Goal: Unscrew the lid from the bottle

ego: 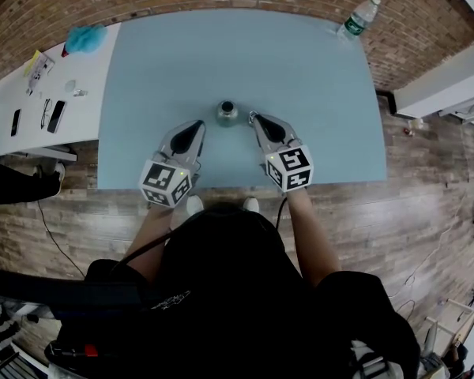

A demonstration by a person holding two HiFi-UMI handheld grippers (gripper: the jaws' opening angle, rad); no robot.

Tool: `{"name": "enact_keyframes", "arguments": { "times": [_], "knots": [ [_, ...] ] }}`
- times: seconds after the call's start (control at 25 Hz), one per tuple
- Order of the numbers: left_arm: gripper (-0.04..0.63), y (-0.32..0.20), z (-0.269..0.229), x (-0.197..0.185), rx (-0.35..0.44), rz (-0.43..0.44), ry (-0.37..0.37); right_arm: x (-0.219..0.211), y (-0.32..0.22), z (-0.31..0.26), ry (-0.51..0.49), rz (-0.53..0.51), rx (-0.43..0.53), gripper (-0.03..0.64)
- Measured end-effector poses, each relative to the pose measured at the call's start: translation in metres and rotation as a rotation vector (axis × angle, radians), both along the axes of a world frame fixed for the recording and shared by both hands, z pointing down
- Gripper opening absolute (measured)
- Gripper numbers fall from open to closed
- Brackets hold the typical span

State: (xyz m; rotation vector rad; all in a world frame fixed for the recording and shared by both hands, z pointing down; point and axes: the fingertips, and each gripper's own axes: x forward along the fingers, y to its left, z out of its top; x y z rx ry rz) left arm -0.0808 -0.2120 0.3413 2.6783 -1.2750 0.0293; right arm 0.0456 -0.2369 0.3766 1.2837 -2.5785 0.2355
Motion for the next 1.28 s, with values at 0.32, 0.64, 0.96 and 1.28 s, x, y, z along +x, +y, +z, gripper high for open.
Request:
{"name": "enact_keyframes", "arguments": {
  "times": [0.32, 0.64, 0.96, 1.28],
  "knots": [
    [-0.002, 0.004, -0.03, -0.021, 0.054, -0.035, 0.02, 0.009, 0.013, -0.063, -0.089, 0.052, 0.126, 0.003],
    [-0.002, 0.007, -0.047, -0.04, 0.092, -0.07, 0.02, 0.013, 0.029, -0.097, -0.148, 0.054, 0.19, 0.002],
    [-0.002, 0.009, -0.053, -0.047, 0.11, -0.086, 0.02, 0.013, 0.035, -0.105, -0.165, 0.043, 0.206, 0.002],
    [-0.002, 0.013, -0.059, -0.044, 0.128, -0.074, 0.015, 0.019, 0.036, -0.113, -0.158, 0.04, 0.223, 0.002]
  ]
}}
